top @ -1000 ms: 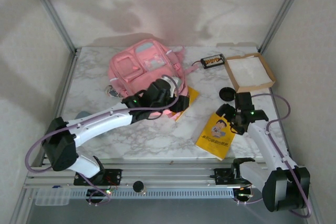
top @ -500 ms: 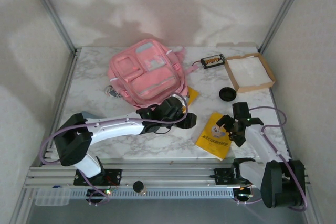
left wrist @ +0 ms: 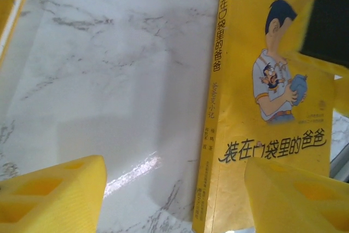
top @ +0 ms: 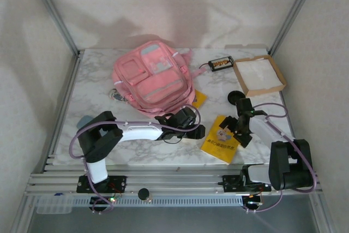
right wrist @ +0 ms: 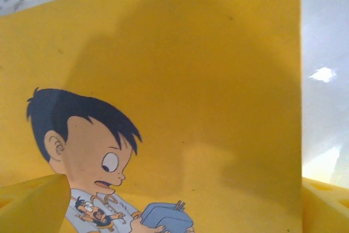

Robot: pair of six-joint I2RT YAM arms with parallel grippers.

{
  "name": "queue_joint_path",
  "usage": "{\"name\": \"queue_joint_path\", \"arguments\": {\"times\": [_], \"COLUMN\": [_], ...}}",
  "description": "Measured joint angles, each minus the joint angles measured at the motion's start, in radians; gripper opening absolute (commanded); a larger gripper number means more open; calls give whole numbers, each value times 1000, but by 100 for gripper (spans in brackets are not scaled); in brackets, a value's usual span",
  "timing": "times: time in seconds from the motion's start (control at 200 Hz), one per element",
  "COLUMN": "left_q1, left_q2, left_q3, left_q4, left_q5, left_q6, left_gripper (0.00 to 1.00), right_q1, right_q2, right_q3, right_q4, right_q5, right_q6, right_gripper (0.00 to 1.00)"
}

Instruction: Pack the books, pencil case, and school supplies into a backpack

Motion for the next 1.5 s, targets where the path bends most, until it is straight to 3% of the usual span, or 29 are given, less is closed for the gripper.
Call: {"name": "queue_joint_path", "arguments": {"times": [0.135,0.335,0.566,0.981,1.317,1.442,1.502], "left_q1": [-9,-12,-12,-12,-12,-12,-12], "left_q2": [40,72,73,104,105,105,105], "left_q3": [20,64,66,66,66,66,66], "left_q4": [6,3,10,29,25,21,21], "left_q5": [11,1,-17,-20,-29,-37,-39], "left_q6": [-8,-17,-63,-86,-95,-97,-97], "left_gripper": [67,66,63,58,56,56,55], "right_q1": [6,-10,-59,15,5,3,0], "right_q2": [-11,-26,-45,-121,-253,-276,-287], "right_q3": [47,131,41,-87,-83,-83,-83], "right_q4": [91,108,77,130,122,109,104], "right_q5": [-133,-142,-150,-277,-349,-359,-363], "right_q6": [-38,-80,-117,-114,-149,-163,-163], "right_gripper": [99,99,99,94,75,56,53]}}
